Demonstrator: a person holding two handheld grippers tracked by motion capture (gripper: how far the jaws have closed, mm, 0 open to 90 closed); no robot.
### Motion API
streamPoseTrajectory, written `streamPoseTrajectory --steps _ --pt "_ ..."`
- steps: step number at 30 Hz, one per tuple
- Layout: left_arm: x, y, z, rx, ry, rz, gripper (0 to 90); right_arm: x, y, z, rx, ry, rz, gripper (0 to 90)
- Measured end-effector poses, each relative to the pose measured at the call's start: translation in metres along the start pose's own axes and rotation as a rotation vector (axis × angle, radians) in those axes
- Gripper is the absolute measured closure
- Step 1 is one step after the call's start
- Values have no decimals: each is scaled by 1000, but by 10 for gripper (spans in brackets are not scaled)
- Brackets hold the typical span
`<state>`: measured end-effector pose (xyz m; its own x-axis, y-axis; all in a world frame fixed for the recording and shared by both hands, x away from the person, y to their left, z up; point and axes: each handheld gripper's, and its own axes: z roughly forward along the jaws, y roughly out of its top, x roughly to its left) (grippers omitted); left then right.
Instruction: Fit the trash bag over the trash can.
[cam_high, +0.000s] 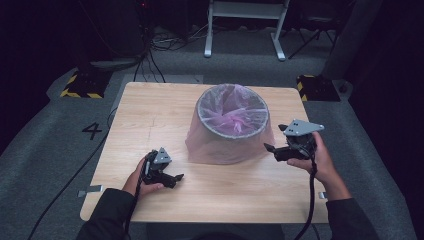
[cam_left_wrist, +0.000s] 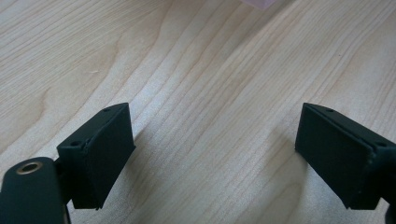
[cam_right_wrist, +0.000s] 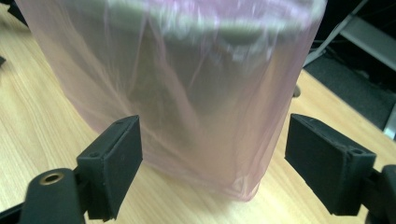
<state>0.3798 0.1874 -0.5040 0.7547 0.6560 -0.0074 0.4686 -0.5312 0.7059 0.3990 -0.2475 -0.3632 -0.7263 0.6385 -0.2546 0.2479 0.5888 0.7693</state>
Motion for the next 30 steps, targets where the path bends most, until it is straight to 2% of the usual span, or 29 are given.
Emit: streamPoseTrajectory --steps 9,19,25,30 --pt "0 0 0 0 0 1 114 1 -19 9 45 13 11 197" --pt "0 0 0 0 0 0 114 11 -49 21 120 32 21 194" --pt "0 0 0 -2 1 -1 114 16 -67 30 176 13 13 194" --pt "0 0 0 1 0 1 114 17 -85 35 201 6 46 192"
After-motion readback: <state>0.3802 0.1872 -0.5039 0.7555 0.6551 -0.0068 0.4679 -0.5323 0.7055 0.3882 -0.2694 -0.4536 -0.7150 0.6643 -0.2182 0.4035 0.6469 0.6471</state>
